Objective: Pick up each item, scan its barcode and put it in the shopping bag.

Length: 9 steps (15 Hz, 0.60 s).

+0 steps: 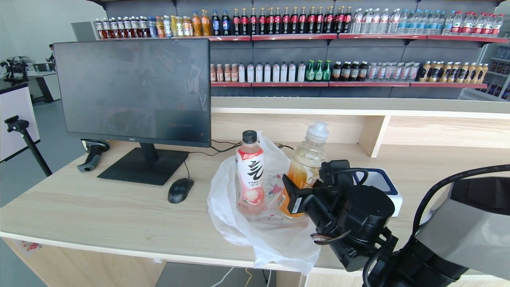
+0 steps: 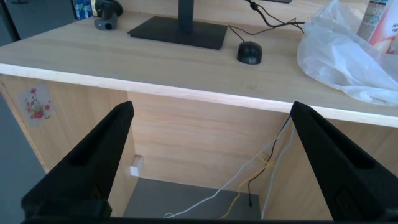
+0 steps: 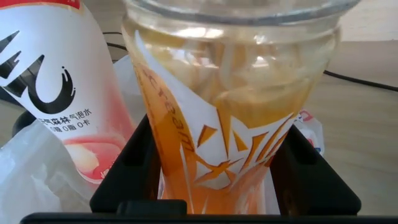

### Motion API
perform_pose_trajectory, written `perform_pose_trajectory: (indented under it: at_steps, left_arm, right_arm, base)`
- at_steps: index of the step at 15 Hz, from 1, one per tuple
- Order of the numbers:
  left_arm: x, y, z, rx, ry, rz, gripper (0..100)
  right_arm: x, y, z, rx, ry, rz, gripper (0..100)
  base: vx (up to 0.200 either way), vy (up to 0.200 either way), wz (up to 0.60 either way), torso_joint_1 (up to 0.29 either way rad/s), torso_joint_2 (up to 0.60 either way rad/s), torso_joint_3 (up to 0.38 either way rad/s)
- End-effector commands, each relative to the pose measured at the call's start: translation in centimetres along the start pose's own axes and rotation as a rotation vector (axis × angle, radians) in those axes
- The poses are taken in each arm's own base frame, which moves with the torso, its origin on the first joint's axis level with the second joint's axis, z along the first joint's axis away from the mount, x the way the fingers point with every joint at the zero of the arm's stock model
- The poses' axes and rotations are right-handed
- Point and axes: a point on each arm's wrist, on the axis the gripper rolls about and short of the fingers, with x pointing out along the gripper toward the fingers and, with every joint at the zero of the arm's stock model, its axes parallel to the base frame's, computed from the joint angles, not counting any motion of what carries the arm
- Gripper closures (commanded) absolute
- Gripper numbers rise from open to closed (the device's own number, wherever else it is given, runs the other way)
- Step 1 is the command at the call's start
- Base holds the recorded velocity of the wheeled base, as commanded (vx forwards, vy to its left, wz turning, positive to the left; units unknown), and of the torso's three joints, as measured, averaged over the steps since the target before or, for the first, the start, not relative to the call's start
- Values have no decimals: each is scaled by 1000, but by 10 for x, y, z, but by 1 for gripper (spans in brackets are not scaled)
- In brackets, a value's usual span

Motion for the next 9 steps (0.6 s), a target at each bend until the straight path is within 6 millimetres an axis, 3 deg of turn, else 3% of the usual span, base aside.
perform_pose_trajectory:
  at_steps: [1, 5, 9]
  left_arm:
    - [0, 0, 0, 0, -2, 0, 0]
    - [0, 0, 0, 1, -2, -1, 0]
    - [0, 0, 0, 1, -2, 0, 0]
  right_arm:
    - [-1, 0, 7, 7, -22, 4, 100]
    - [-4, 0, 17, -8, -46, 4, 100]
    - [-14, 4, 11, -22, -13, 29, 100]
  base:
    - [0, 0, 0, 0, 0, 0]
    - [0, 0, 0, 0, 0, 0]
    - [0, 0, 0, 0, 0, 0]
